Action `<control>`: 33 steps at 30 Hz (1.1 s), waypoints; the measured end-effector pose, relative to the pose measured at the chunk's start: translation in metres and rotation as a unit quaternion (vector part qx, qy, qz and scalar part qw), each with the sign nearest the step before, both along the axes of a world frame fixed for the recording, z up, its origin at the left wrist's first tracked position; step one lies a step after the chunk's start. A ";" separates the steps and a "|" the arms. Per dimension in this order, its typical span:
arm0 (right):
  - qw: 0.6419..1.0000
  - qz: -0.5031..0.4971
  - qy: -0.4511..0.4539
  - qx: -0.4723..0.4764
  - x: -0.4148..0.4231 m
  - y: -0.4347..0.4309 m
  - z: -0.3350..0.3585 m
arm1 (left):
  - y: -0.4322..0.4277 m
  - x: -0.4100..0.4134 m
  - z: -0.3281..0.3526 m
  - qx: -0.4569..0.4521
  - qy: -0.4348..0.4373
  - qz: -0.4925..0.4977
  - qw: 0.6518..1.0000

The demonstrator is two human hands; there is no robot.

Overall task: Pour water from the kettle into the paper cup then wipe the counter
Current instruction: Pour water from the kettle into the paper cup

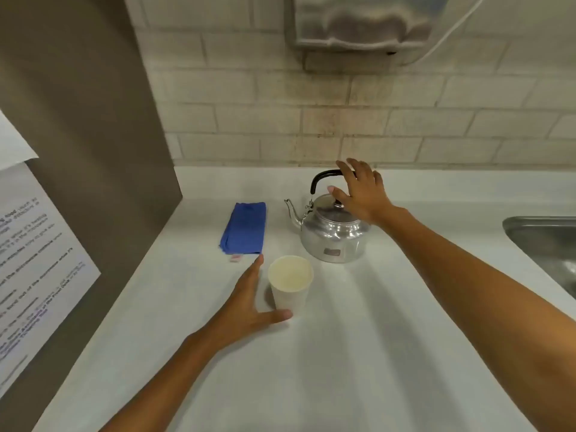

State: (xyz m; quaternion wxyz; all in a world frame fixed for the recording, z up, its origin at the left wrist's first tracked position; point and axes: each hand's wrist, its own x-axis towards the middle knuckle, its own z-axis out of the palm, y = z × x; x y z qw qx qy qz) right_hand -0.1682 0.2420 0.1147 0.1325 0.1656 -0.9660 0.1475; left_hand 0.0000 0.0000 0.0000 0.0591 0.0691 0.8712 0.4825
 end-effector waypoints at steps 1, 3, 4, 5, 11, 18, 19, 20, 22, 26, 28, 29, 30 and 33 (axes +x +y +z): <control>1.000 -0.005 -0.002 -0.019 -0.003 -0.001 -0.001 | 0.006 0.000 0.001 0.014 -0.002 0.001 1.000; 0.998 -0.016 -0.016 -0.052 -0.011 -0.003 0.001 | 0.017 -0.005 -0.002 0.051 -0.012 0.013 0.999; 0.997 -0.021 -0.026 -0.070 -0.013 -0.005 0.001 | 0.023 -0.007 -0.004 0.075 -0.010 0.020 0.997; 0.996 -0.026 -0.031 -0.077 -0.019 -0.005 0.000 | 0.028 -0.009 -0.005 0.102 -0.005 0.032 0.994; 0.987 -0.076 -0.042 -0.138 -0.041 -0.005 0.010 | 0.043 -0.021 -0.006 0.133 0.023 0.109 0.985; 0.986 -0.118 -0.053 -0.102 -0.047 -0.013 0.022 | 0.043 -0.038 -0.007 0.117 0.049 0.170 0.977; 0.986 -0.120 -0.056 -0.100 -0.047 -0.013 0.023 | 0.043 -0.041 -0.008 0.115 0.047 0.174 0.977; 0.986 -0.121 -0.058 -0.102 -0.046 -0.014 0.024 | 0.044 -0.043 -0.009 0.113 0.046 0.178 0.976; 0.984 -0.124 -0.060 -0.110 -0.045 -0.014 0.024 | 0.046 -0.047 -0.010 0.113 0.044 0.180 0.976; 0.982 -0.128 -0.055 -0.127 -0.041 -0.012 0.027 | 0.050 -0.054 -0.009 0.118 0.038 0.172 0.977; 0.984 -0.118 -0.037 -0.127 -0.039 -0.009 0.033 | 0.051 -0.056 -0.008 0.126 0.036 0.164 0.978; 0.985 -0.113 -0.026 -0.126 -0.037 -0.007 0.038 | 0.053 -0.056 -0.007 0.128 0.036 0.161 0.978; 0.986 -0.108 -0.014 -0.127 -0.034 -0.004 0.044 | 0.054 -0.057 -0.006 0.129 0.036 0.158 0.978; 0.986 -0.097 0.018 -0.135 -0.027 0.007 0.064 | 0.061 -0.062 -0.005 0.126 0.035 0.154 0.979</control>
